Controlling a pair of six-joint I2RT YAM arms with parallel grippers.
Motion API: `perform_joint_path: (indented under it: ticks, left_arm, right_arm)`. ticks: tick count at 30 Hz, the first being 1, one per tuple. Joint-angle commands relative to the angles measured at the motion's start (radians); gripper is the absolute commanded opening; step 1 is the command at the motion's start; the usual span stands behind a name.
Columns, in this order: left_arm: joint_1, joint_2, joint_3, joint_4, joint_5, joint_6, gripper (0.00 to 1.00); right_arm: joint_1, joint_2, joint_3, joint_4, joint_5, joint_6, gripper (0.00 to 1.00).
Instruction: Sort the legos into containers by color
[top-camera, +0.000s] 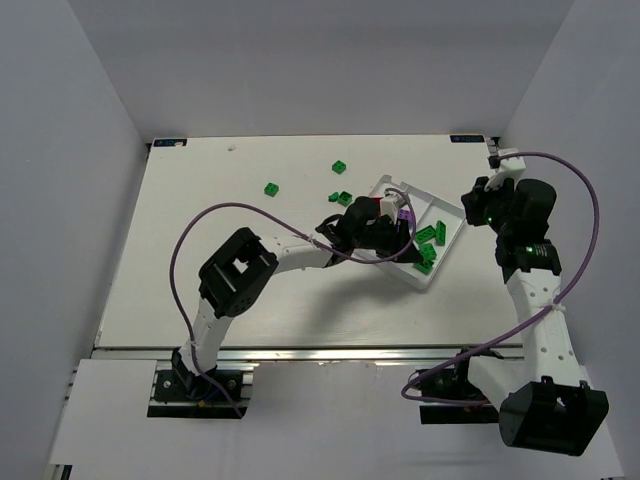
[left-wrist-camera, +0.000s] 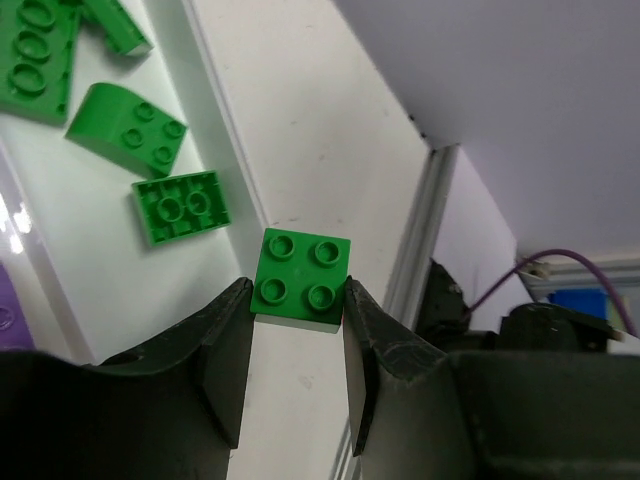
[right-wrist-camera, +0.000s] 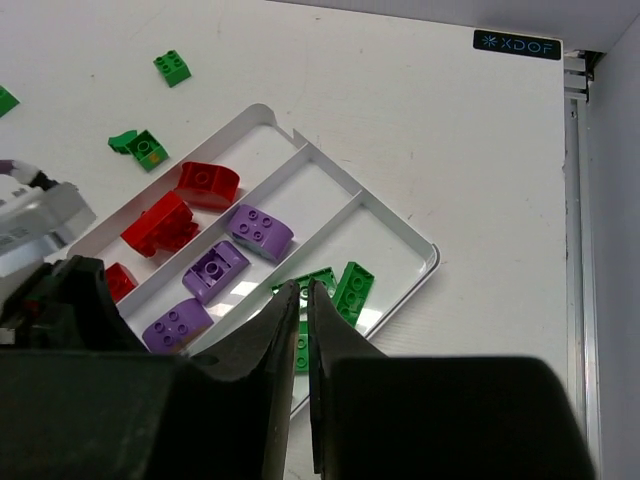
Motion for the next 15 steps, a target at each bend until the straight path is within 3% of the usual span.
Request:
perform_joint_path:
  ticks: [1,5,8,11,14,15]
  left_arm:
    - [-0.008,0.009,0.056,-0.085,-0.107,0.047,0.11]
    - [-0.011,0.061,0.125,-0.132,-0.182,0.053,0.20]
    - [-0.016,0.095,0.178,-0.175,-0.231,0.053,0.39]
    - [-0.025,0.103,0.198,-0.190,-0.240,0.048,0.60]
    - [-0.027,0.086,0.185,-0.188,-0.252,0.052,0.63]
    - [-0.027,0.078,0.179,-0.185,-0.260,0.050,0.67]
  right_arm:
    - [-0.006,-0.033,-0.004,-0.019,0.011,0.010,0.13]
    - [-0.006,-0.049,-0.012,-0.026,0.008,0.004,0.15]
    - [-0.006,-0.056,-0.023,-0.034,0.002,-0.002,0.19]
    - [-0.006,-0.061,-0.032,-0.039,-0.018,-0.027,0.31]
    - [-0.006,-0.059,-0.030,-0.042,-0.051,-0.050,0.47]
    - [-0.006,-0.058,-0.027,-0.045,-0.062,-0.054,0.58]
